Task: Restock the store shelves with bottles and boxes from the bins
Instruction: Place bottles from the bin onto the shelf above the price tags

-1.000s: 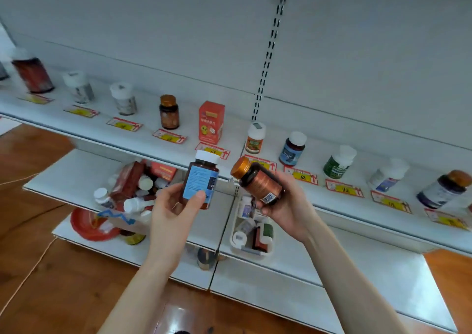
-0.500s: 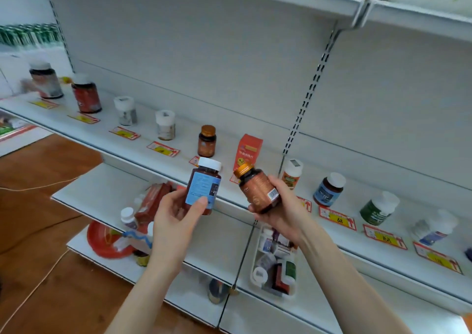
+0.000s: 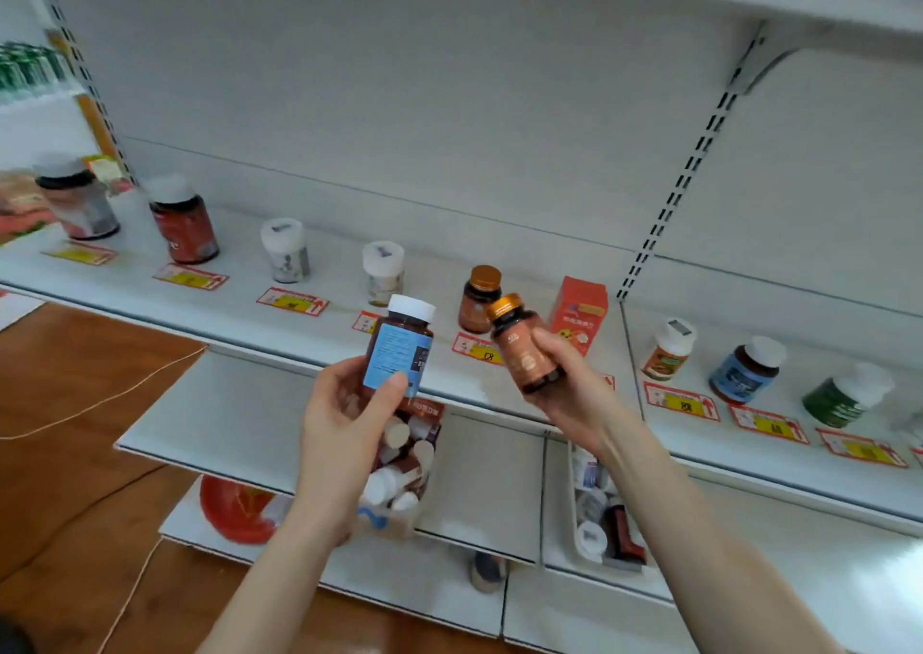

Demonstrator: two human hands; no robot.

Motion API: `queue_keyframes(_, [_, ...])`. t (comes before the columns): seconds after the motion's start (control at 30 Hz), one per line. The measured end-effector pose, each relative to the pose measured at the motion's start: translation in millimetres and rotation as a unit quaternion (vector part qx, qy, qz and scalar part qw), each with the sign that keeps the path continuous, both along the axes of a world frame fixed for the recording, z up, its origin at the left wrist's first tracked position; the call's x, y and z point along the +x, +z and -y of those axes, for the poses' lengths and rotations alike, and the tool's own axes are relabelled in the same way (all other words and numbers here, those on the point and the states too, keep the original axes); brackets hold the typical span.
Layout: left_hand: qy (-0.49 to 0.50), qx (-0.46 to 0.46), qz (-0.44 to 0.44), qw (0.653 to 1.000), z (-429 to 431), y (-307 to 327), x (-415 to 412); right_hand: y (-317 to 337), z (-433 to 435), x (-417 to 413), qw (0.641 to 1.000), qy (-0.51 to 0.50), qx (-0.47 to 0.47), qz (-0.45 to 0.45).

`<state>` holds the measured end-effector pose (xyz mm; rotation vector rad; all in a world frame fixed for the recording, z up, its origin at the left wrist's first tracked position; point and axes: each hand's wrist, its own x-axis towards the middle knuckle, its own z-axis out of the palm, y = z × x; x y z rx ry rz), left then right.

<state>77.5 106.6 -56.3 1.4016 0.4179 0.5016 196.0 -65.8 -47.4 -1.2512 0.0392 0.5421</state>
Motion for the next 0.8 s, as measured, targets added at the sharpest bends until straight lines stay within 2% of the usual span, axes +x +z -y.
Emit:
queue_keyframes(0.13, [-0.015, 0.014, -0.009, 1.000, -13, -2, 10, 10, -7, 12, 0.999, -0.026, -0.022, 0.002])
queue_keyframes(0.3, [-0.017, 0.008, -0.010, 1.000, -18, -5, 24, 21, -8, 31, 0.999, -0.029, 0.011, -0.024])
queue_keyframes(0.53, [-0.023, 0.017, 0.005, 1.000, -21, 2, 43, 38, -5, 57, 0.985, -0.010, -0.127, 0.113])
queue_keyframes(0.8, [-0.030, 0.003, 0.021, 0.999, -16, 2, 63, 65, 7, 92, 0.917, 0.010, -0.302, 0.259])
